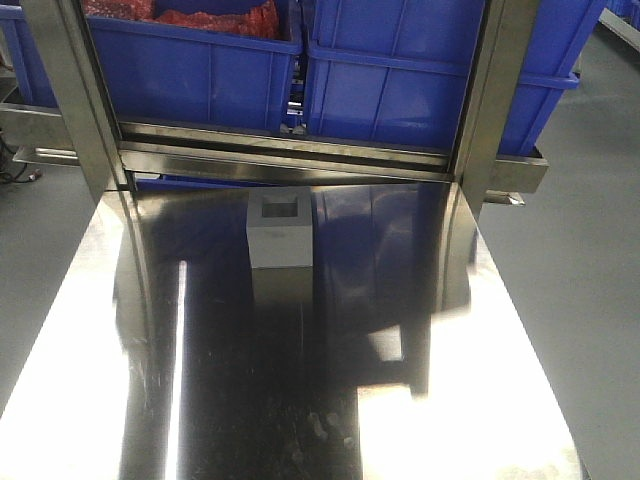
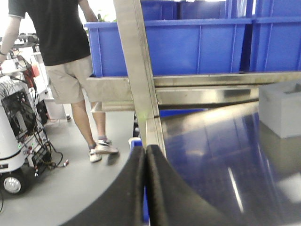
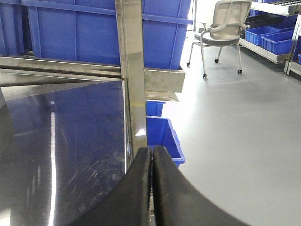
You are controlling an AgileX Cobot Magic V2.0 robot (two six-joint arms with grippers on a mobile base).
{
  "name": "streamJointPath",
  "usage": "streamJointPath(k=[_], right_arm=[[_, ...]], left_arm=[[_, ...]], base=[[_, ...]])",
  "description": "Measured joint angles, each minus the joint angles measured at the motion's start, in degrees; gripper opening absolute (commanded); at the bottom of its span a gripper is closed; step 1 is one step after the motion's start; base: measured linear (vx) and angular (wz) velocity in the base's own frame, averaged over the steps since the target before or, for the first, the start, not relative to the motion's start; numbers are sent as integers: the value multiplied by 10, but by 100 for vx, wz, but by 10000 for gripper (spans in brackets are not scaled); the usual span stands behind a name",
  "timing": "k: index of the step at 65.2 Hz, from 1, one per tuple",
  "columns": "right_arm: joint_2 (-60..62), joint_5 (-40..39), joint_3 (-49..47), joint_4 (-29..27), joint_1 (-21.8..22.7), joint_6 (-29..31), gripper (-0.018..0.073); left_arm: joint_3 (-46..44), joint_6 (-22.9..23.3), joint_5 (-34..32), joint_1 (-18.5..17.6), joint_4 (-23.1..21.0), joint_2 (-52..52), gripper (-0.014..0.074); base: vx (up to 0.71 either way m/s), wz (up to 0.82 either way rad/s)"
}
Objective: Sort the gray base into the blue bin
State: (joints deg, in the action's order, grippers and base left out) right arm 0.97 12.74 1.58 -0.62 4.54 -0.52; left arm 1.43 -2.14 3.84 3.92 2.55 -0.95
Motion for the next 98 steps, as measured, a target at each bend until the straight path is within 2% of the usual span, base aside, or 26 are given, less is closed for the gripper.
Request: streamJointPath(k=[9,15,21,29,32,38,47,54,60,66,71,76,98], right_arm=[[0,0,0,0,0,0,-5],[0,0,0,0,0,0,-5],[0,0,0,0,0,0,-5],[0,0,0,0,0,0,-5],[0,0,0,0,0,0,-5],[0,0,0,0,0,0,-5],[0,0,0,0,0,0,-5],[0,0,0,0,0,0,-5],[0,0,0,0,0,0,-5],[0,0,0,0,0,0,-5],[0,0,0,0,0,0,-5],[0,0,0,0,0,0,-5],[0,0,0,0,0,0,-5]], left_arm=[[-50,21,-29,0,0,0,-6],[-117,21,-17,0,0,9,-6],[-204,21,61,0,0,57,-6],[-303,21,224,0,0,147,-6],[-331,21,264,0,0,179,-6],[-361,21,308,0,0,223,-6],[-368,21,321,0,0,249,9],[-370,21,321,0,0,250,102],[-370,21,321,0,0,250,261],[-370,21,321,0,0,250,489],[-370,21,321,0,0,250,632],[-370,21,321,0,0,250,736],[-370,21,317,0,0,250,655]], base=[[0,0],[0,0],[0,0],[0,0],[0,0],[0,0],[0,0],[0,0],[0,0],[0,0],[0,0],[0,0],[0,0]])
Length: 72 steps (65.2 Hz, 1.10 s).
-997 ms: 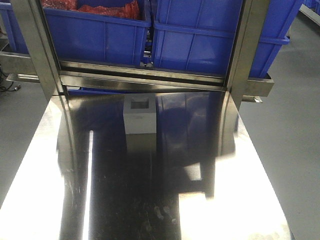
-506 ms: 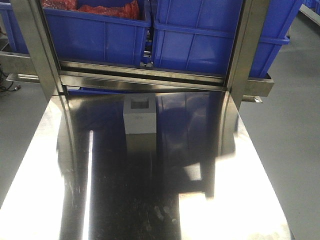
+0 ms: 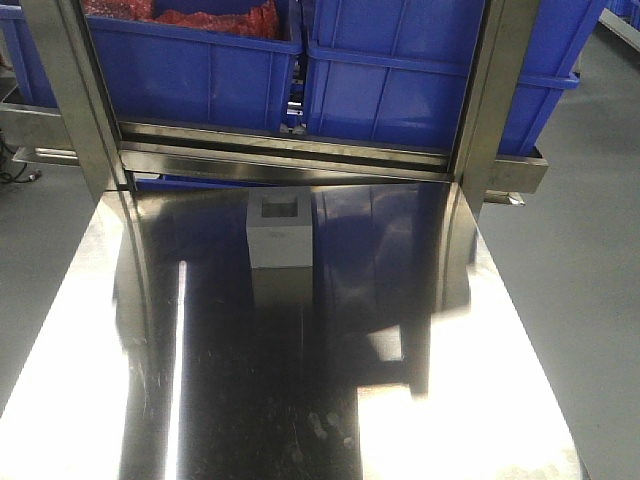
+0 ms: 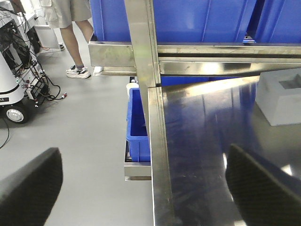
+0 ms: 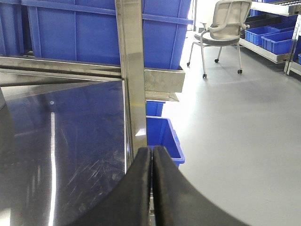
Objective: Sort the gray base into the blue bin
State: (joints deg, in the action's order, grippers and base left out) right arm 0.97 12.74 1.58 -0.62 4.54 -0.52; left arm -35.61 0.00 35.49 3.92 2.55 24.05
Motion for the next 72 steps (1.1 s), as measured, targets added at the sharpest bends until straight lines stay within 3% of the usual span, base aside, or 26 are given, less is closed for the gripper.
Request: streamJointPath(k=[16,31,39,58,72], right_arm=[[0,0,0,0,0,0,-5],[0,0,0,0,0,0,-5],[0,0,0,0,0,0,-5],[0,0,0,0,0,0,-5],[0,0,0,0,0,0,-5]], left_arm=[[-13,-20,-51,0,-1,60,624],[-102,-42,-127,0,-26,245,615],[-165,-54,-135,-8,-26,358,608],[-315,-72,-134,-104,-26,566,606],[-428,-69,-85,-179,-26,682,606]], base=[[0,0],[0,0],[0,0],[0,0],[0,0]])
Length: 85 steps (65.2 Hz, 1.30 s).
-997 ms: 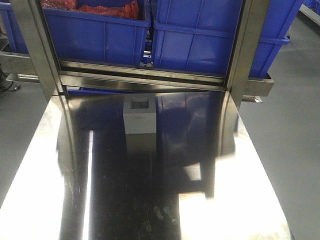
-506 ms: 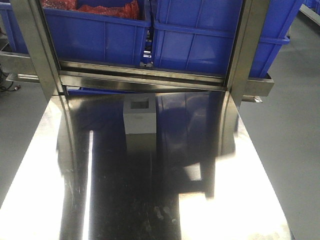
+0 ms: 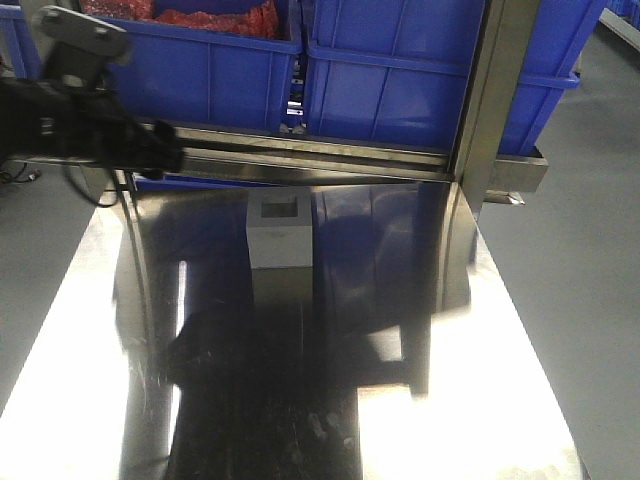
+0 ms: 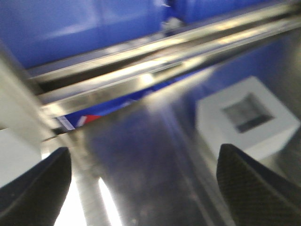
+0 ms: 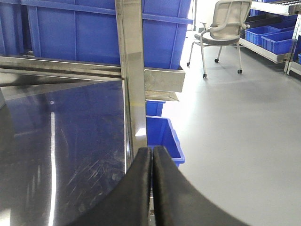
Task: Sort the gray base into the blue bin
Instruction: 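Reach the left gripper down over the gray square block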
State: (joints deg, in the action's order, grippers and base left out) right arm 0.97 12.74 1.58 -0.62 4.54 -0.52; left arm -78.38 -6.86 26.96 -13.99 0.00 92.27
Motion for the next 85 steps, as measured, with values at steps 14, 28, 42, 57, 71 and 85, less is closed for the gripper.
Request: streamJointPath(k=[14,28,42,57,71,85], right_arm=[[0,0,0,0,0,0,-5],[0,0,0,0,0,0,-5],[0,0,0,0,0,0,-5],[0,0,0,0,0,0,-5],[0,0,0,0,0,0,-5],[0,0,0,0,0,0,-5]], left_arm=[[-116,61,77,-46,0,109,596],[-232,121,144,-60,-13,213,589],[-314,132,180,-60,-63,289,589],[-339,147,180,-60,-71,329,589],[-339,158,170,-60,-72,353,589],[-339,173,163,-45,-73,362,589]], base=[[0,0],[0,0],[0,0],[0,0],[0,0],[0,0]])
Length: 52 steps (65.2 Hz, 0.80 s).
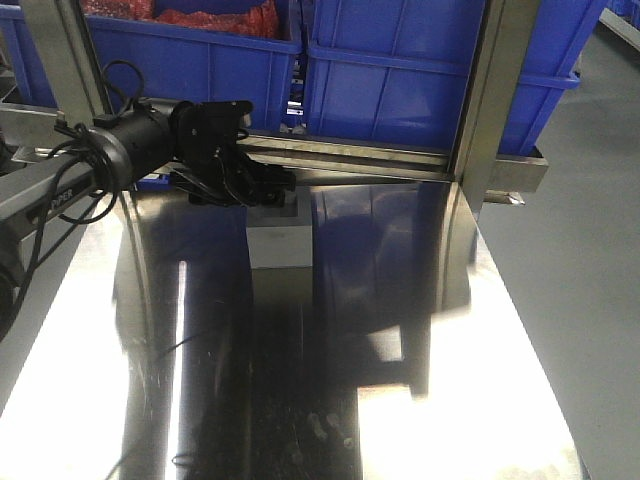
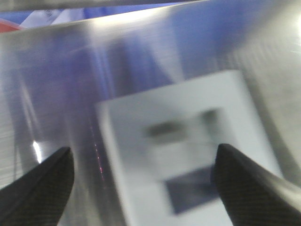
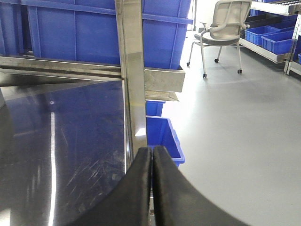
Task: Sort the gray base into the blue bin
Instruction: 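Reach the left gripper down over the gray square block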
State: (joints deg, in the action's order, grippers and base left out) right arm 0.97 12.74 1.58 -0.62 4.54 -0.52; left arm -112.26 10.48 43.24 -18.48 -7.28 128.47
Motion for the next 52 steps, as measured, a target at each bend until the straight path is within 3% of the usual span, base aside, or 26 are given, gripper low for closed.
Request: streamJointPath(k=[34,52], right_arm=[[0,0,0,0,0,0,-5],[0,0,0,0,0,0,-5]], left_arm=[[-2,2,0,6,-3,21,587],[-2,2,1,6,-2,21,529]], base=[[0,0],[0,0]])
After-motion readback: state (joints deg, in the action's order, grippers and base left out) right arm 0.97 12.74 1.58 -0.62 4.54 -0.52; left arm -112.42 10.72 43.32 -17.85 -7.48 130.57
